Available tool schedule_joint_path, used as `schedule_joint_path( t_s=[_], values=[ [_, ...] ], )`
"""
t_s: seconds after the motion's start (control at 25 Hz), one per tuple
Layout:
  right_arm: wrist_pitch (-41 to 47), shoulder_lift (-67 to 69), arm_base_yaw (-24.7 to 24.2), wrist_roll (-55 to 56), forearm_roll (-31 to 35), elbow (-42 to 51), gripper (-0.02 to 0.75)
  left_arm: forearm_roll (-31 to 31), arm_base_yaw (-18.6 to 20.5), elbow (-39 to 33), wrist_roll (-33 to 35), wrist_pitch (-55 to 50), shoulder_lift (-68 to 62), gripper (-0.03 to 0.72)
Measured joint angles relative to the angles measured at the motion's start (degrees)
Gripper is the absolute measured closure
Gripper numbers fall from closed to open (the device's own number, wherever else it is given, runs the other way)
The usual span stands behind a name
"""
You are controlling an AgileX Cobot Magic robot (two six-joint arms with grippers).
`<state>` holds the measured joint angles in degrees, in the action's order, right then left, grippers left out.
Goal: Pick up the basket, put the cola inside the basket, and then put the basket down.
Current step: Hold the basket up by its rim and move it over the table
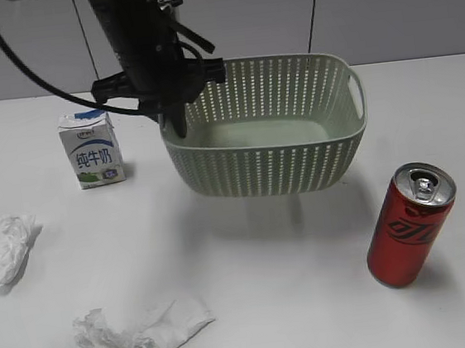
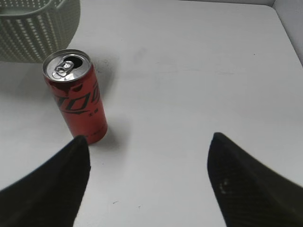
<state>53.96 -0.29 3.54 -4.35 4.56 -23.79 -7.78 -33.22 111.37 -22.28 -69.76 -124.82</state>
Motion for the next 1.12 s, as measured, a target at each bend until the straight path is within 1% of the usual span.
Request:
schedule_joint_path(
  t_s=[0.28,0.48,0.64,0.8,1.0,1.12],
  values=[
    [0.0,0.0,0.0,0.0,0.0,0.0,0.154,1.9,-0.1,-20.8,-4.0,0.9,15.3,0.692],
    [0.0,0.0,0.0,0.0,0.0,0.0,0.154,0.5,-0.1,-37.0,-6.4,8.7,27.3,0.692],
    [0.0,0.0,0.0,0.0,0.0,0.0,0.153,0.0,-0.2,-47.0,-6.6,15.6,33.5,0.692],
    [0.0,0.0,0.0,0.0,0.0,0.0,0.153,0.0,-0.2,-52.0,-6.6,20.8,34.5,0.692],
    [-0.6,0.0,0.0,0.0,2.1,-0.4,0.154,0.0,-0.2,-53.0,-6.6,23.1,32.9,0.692],
    [-4.5,1.5,0.0,0.0,3.8,-3.0,0.172,0.0,-0.2,-53.0,-6.6,23.3,31.7,0.692]
  ],
)
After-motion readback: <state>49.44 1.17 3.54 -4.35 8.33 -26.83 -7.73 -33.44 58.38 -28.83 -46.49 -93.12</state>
